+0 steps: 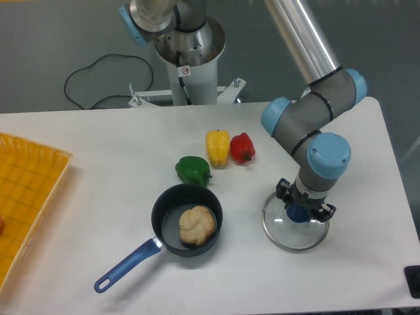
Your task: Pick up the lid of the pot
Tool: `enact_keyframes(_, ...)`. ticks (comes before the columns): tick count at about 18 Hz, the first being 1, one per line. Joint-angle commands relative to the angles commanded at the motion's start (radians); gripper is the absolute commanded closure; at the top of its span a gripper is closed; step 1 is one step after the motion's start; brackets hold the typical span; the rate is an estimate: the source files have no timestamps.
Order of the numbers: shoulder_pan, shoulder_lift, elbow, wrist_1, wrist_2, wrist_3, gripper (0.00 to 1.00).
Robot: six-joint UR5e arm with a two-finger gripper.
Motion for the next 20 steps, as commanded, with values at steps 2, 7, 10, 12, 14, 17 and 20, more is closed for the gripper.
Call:
enact_keyframes(2, 0.0, 0.021, -0.003, -0.008, 0.0, 0.0, 0.54)
enact_keyframes(7, -0.002, 0.104, -0.003, -0.104, -0.006, 0.0, 0.54)
enact_keyframes(10, -0.002, 0.161, -0.003, -0.172, -0.006, 0.0, 0.54)
enact_keyframes(12, 0.0, 0.183, -0.003, -0.199, -0.008, 0.0, 0.54)
enact_keyframes(14, 0.0, 0.193, -0.003, -0.204, -0.006, 0.0, 0.54)
enact_keyframes(17, 0.003, 0.203, -0.003, -0.215, -0.006, 0.0, 0.54)
enact_keyframes(20, 0.005, 0.203, -0.003, -0.215, -0.006, 0.0, 0.54)
